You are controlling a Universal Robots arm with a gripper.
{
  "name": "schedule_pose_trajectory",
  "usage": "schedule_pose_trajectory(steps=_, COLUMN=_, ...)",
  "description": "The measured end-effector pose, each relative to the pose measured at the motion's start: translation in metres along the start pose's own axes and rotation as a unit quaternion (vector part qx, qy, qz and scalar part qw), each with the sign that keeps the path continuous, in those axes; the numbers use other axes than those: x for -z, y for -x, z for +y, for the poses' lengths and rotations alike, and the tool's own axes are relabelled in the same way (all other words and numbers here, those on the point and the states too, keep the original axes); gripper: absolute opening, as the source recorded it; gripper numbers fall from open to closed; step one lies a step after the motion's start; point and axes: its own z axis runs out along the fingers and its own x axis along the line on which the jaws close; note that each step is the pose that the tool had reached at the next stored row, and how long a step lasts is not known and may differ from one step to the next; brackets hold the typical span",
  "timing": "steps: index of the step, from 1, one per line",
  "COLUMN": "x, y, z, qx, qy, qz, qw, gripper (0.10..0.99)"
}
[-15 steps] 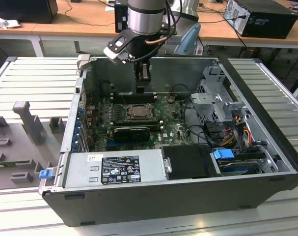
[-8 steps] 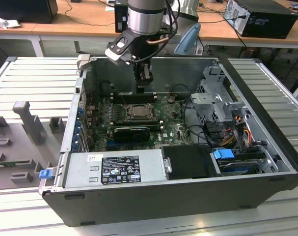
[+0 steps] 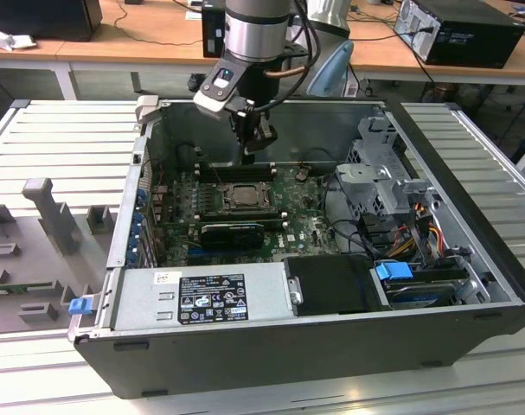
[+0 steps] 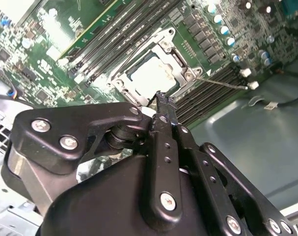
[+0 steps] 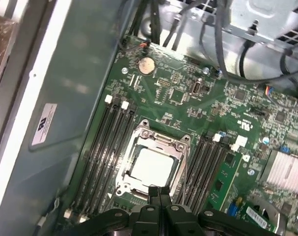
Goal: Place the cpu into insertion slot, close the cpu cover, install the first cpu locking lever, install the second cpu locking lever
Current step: 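Install the first cpu locking lever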
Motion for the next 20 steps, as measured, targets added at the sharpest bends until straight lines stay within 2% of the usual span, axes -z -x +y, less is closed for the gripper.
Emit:
schedule_pose_trajectory(steps=8, x=0.0, y=0.0, z=0.0, qx=0.031, qy=0.0, qz=-0.0008, qw=0.9995, gripper=0.106)
schedule_pose_trajectory(steps=20, x=0.0, y=0.0, z=0.0, qx=0.069, qy=0.0001, qz=-0.0017, qw=0.9976, gripper=0.106)
